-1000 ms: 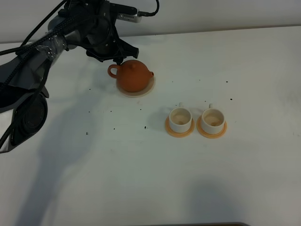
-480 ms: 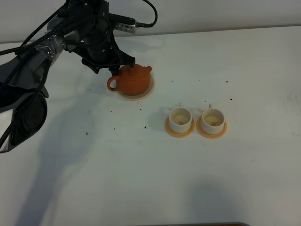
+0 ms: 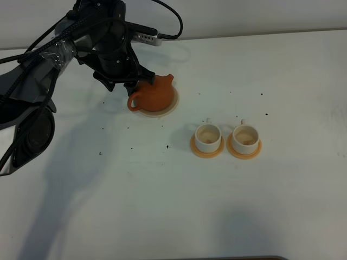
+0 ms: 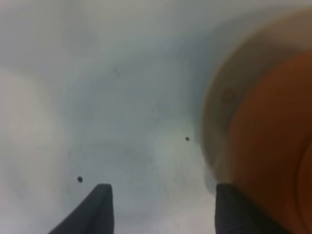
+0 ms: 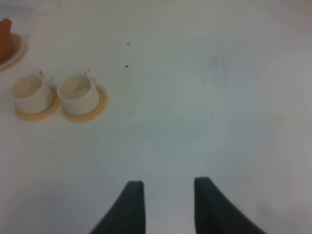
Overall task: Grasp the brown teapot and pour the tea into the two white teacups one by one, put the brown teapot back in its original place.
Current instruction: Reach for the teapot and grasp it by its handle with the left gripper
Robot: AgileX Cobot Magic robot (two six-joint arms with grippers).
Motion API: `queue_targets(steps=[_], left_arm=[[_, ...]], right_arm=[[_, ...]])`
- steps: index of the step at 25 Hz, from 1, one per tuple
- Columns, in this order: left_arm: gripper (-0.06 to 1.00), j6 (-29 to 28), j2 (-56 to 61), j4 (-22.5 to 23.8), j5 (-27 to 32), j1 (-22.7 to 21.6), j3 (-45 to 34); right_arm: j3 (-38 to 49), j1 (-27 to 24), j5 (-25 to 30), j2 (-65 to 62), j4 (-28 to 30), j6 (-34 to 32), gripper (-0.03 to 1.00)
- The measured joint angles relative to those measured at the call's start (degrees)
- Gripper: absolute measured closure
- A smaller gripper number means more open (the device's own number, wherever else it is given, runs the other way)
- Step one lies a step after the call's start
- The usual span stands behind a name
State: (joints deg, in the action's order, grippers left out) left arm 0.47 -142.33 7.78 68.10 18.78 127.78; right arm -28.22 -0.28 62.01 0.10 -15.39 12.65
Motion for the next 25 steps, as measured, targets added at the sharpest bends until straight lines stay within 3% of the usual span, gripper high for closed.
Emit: queue_targets(steps=[9, 11, 17, 25], left_arm=[[0.48, 5.8, 0.8, -0.6, 0.1, -0.3, 3.8], [0.48, 8.3, 1.5, -2.1, 0.1, -0.3, 3.8], [0.48, 14.5, 2.3, -13.3, 0.1, -0.4, 3.8], [0.48, 15.7, 8.8, -13.9, 0.1, -0.4, 1.0]], right_arm=[[0.0, 0.0, 0.0, 0.0, 0.0, 0.0, 0.73], [0.0, 0.0, 0.0, 0.0, 0.0, 0.0, 0.73], [0.0, 0.0, 0.0, 0.0, 0.0, 0.0, 0.73], [0.0, 0.0, 0.0, 0.0, 0.0, 0.0, 0.73]])
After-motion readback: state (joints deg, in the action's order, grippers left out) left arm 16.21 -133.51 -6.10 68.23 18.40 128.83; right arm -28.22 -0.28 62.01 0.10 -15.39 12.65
